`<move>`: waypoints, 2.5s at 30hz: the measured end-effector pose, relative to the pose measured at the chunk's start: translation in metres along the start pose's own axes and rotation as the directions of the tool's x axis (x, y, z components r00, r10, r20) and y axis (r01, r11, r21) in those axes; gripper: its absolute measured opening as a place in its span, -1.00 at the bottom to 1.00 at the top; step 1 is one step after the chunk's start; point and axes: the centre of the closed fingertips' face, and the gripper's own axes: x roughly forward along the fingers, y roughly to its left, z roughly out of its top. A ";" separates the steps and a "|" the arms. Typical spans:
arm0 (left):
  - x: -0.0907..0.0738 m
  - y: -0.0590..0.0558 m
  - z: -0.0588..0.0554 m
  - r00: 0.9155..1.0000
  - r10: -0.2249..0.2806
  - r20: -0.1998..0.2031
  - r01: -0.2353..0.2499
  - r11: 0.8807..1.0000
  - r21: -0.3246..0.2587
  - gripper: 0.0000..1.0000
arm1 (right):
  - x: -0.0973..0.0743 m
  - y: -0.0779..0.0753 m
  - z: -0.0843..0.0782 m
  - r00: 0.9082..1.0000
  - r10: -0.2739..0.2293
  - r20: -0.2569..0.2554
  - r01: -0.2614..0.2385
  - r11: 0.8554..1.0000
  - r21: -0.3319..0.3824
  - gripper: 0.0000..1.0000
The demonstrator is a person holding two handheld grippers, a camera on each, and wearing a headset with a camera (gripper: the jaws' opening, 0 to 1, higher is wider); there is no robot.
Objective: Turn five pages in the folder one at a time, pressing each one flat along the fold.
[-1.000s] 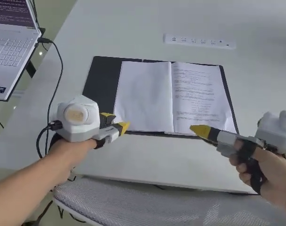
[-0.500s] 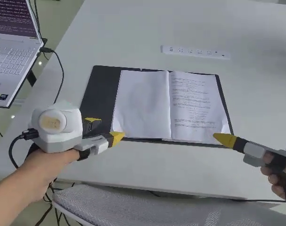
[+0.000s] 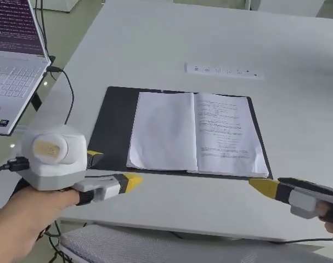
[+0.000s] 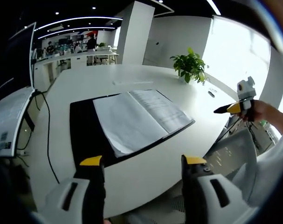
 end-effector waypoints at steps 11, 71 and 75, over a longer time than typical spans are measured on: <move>-0.027 0.004 0.003 0.999 0.000 -0.050 0.000 1.000 -0.006 0.45 | -0.021 -0.003 0.016 0.999 -0.033 0.021 0.033 0.999 -0.009 0.35; 0.274 -0.144 0.036 0.996 -0.086 -0.008 0.085 0.950 0.302 0.15 | 0.005 -0.064 -0.002 0.983 -0.090 0.157 0.061 0.982 0.177 0.25; 0.286 -0.150 0.027 0.997 -0.075 -0.026 0.079 0.948 0.309 0.12 | 0.011 -0.072 -0.004 0.985 -0.087 0.148 0.058 0.980 0.189 0.23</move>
